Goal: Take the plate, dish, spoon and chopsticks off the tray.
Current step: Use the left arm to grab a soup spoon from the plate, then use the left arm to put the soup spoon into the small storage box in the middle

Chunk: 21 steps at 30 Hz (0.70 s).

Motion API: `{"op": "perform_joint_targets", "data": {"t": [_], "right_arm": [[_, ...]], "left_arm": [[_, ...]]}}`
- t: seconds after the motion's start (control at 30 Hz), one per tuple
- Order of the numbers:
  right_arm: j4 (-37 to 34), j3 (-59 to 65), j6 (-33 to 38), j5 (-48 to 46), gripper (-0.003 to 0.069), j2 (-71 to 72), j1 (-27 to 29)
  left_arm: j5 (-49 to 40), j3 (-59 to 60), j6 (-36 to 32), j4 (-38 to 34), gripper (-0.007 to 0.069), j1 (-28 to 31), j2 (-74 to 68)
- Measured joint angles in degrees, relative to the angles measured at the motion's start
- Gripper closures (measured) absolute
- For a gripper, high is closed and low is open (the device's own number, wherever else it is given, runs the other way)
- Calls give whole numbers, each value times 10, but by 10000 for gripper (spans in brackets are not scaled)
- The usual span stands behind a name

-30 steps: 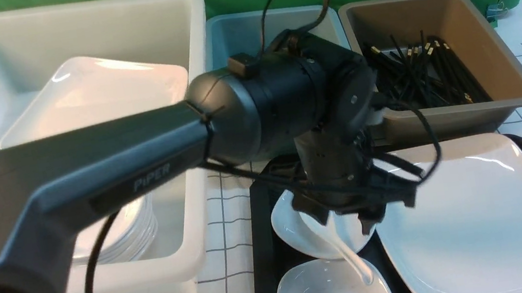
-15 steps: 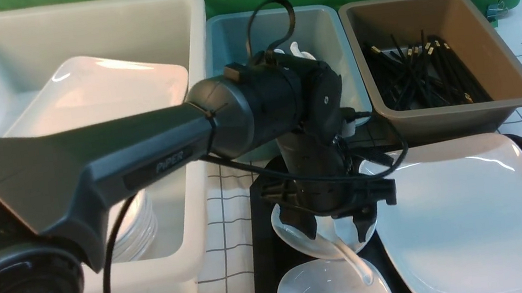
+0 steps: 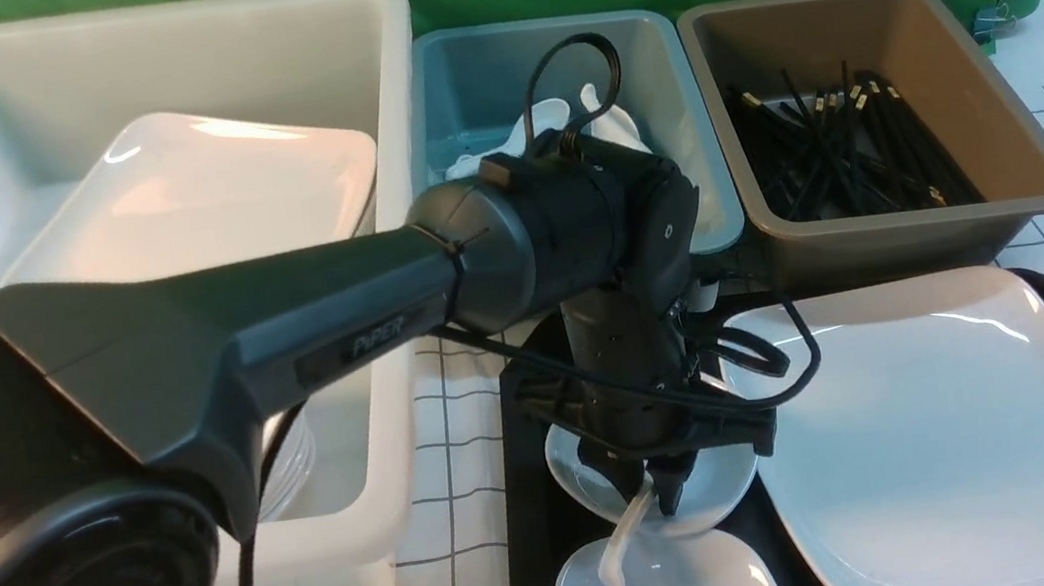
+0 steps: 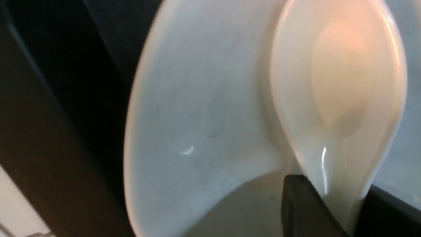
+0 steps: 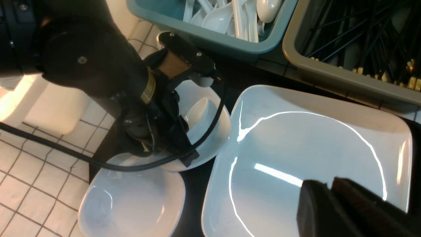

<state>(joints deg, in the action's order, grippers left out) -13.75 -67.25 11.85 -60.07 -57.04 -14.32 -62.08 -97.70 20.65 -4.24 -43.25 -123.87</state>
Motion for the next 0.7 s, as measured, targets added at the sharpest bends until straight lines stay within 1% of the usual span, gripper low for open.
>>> {"op": "perform_joint_targets", "data": {"t": [0.23,0.33,0.4,0.43,0.47,0.5,0.53,0.57,0.6,0.7], "right_arm": [[0,0,9,0,587,0,0],[-3,0,38,0,587,0,0],[-12,0,73,0,587,0,0],[-22,0,102,0,587,1,0],[-37,1,145,4,587,4,-1],[-43,1,153,5,587,4,-1],[-66,1,198,24,587,9,-3],[-70,1,202,27,587,9,-4],[-99,1,225,70,587,11,-5],[-138,1,238,141,587,10,-6]], "left_arm": [[-37,-70,-38,-12,509,0,33],[-41,-106,-54,-17,509,1,54],[-31,-131,-57,-11,509,4,65],[-16,-149,-61,-6,509,9,72],[5,-164,-63,1,509,18,76],[9,-169,-63,3,509,19,76],[51,-187,-63,12,509,34,77],[57,-187,-63,13,509,36,77],[111,-194,-64,20,509,53,78],[205,-196,-66,30,509,78,72]]}}
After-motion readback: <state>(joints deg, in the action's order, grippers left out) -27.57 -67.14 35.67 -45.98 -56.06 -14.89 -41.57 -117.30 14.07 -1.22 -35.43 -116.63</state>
